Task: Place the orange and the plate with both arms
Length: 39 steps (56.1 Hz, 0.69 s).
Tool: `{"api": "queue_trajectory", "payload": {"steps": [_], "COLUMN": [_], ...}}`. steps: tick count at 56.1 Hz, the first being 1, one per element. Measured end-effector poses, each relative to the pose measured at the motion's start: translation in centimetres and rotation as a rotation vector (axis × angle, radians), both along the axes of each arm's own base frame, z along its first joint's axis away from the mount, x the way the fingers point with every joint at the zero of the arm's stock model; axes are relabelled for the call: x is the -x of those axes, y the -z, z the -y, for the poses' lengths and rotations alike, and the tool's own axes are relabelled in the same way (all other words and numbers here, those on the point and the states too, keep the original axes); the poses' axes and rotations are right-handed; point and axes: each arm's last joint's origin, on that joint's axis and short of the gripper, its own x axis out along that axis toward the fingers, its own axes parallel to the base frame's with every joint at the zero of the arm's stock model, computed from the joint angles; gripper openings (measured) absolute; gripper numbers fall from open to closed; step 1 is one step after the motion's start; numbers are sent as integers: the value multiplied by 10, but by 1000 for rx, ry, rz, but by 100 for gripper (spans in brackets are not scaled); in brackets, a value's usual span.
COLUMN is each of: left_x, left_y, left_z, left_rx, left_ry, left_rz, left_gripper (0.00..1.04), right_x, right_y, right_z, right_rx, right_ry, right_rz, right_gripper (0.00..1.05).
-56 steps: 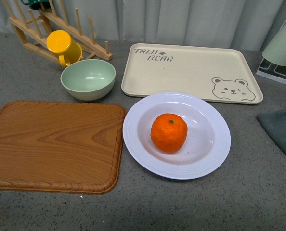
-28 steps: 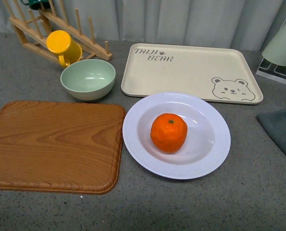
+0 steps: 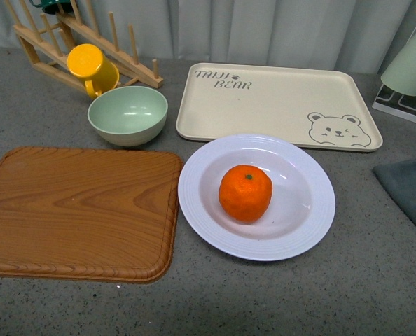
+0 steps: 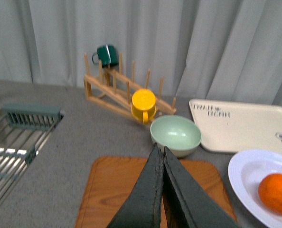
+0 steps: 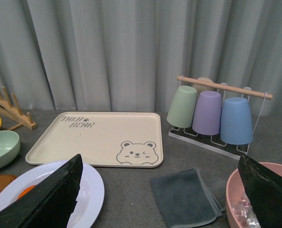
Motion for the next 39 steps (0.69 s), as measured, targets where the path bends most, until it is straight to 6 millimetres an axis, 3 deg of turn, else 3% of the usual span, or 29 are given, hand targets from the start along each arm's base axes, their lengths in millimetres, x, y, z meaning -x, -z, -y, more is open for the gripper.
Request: {"api": "queue_trajectory", "payload": {"steps": [13,19,27,34,39], "left_x": [1,1,1,1,1], "left_y": [-1,-1,0,0,0], "left_z": [0,0,0,0,0], "left_rx": [0,0,0,0,0], "left_ry": [0,0,0,0,0], "left_rz": [8,9,8,8,8], "left_gripper": [7,27,52,73,90], "right_x": [0,-2,-15,-41,-75], "right_y": [0,3,2,-10,-14], "right_z": [0,-1,-5,-1,6], "right_rx": [0,82,123,89,25], "right_ry": [0,63,5,0,15], "right_rz": [0,-107,-153,-147,-211], "right_gripper": [96,96,96,96,96]}}
